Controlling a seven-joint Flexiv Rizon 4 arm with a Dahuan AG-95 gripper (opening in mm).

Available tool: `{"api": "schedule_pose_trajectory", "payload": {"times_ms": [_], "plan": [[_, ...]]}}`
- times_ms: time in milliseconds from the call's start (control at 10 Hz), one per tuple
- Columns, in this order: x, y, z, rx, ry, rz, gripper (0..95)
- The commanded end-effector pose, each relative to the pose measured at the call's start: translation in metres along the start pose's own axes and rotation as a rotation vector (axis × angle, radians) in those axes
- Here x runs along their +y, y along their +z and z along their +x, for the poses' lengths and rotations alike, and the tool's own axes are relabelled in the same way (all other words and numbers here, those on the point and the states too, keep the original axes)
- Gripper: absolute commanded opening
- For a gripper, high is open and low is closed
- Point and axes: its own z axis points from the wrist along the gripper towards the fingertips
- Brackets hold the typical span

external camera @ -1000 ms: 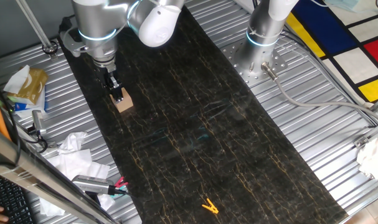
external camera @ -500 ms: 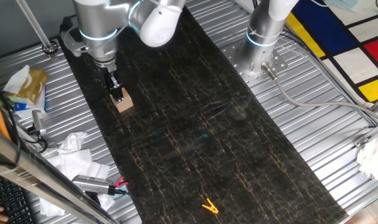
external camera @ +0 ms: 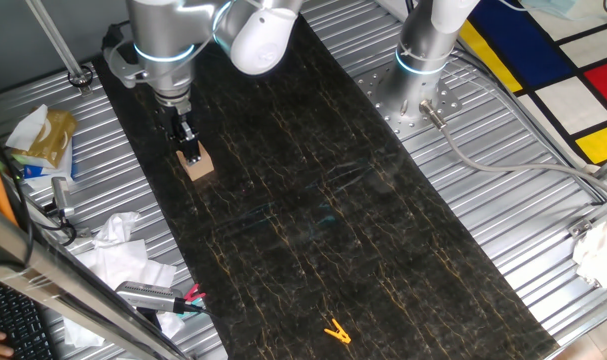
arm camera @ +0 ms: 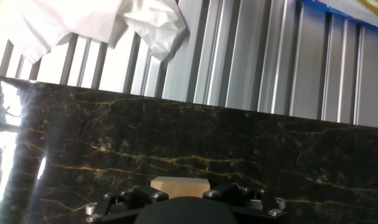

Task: Hold a small block with the gripper and sweep it from left to right on the table

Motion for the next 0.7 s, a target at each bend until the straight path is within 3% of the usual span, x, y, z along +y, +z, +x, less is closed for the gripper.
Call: {"api": "schedule_pose_trajectory", "payload": {"times_ms": [100, 700], "plan": [[0.0004, 0.0008, 0.0009, -0.003, -0.001, 0.0, 76.0], [0.0032, 0.0041, 0.0056, -0.007, 0.005, 0.003, 76.0]]}}
